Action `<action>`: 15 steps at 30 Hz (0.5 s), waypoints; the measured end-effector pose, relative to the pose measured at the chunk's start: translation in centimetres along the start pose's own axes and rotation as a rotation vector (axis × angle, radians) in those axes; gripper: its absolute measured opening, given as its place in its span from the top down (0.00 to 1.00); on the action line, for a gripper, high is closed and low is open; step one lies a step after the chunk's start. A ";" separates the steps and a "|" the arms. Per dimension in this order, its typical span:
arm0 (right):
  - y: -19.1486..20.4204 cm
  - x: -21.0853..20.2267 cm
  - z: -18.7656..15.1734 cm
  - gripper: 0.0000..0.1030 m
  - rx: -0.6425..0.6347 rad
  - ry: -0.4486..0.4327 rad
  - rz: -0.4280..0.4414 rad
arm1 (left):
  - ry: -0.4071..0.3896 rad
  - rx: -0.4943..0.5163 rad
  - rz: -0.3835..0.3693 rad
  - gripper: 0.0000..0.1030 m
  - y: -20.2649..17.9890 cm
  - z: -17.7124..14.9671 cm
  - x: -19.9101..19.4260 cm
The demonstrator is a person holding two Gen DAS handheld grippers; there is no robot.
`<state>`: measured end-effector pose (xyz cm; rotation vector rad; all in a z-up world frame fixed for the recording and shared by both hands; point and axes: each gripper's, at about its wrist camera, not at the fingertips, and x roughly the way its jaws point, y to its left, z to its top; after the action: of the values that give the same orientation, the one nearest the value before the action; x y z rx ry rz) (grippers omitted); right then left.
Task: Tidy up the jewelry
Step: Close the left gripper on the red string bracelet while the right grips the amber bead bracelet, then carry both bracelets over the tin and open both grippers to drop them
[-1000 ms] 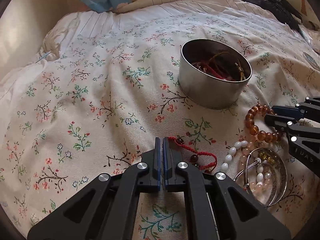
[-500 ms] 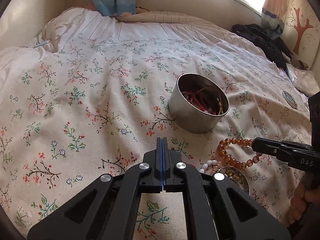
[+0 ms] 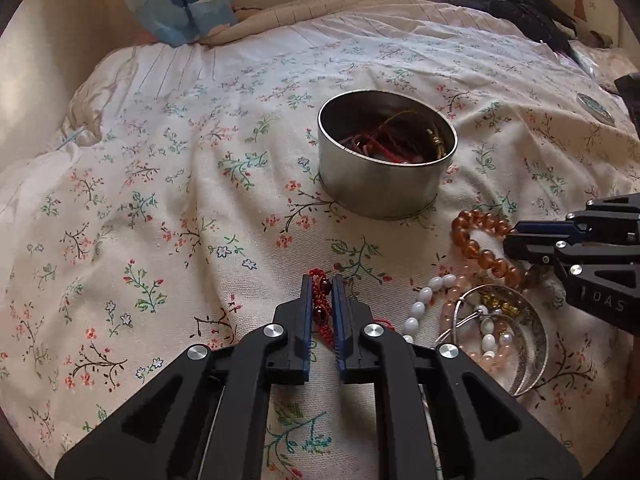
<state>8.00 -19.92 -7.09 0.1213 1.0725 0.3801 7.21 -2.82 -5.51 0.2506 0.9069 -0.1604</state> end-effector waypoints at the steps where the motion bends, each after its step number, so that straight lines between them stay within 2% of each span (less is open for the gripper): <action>1: -1.0 -0.5 -0.1 0.88 0.059 -0.013 0.069 | -0.018 -0.020 -0.022 0.92 0.2 0.1 -0.5; 5: -4.1 -2.5 -0.4 0.88 0.238 -0.101 0.302 | -0.129 -0.154 -0.209 0.92 2.2 0.6 -3.1; 6: -4.5 -2.8 -0.4 0.88 0.265 -0.119 0.344 | -0.149 -0.177 -0.233 0.92 2.4 0.6 -3.4; 11: -4.7 -3.8 0.2 0.88 0.319 -0.189 0.497 | -0.168 -0.244 -0.273 0.92 3.5 0.5 -3.7; 15: -4.9 -5.1 0.6 0.88 0.326 -0.259 0.581 | -0.192 -0.241 -0.269 0.92 3.3 0.6 -4.2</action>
<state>7.62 -26.21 -3.92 0.7636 0.8197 0.6870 5.90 0.31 -1.34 -0.1109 0.7572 -0.3163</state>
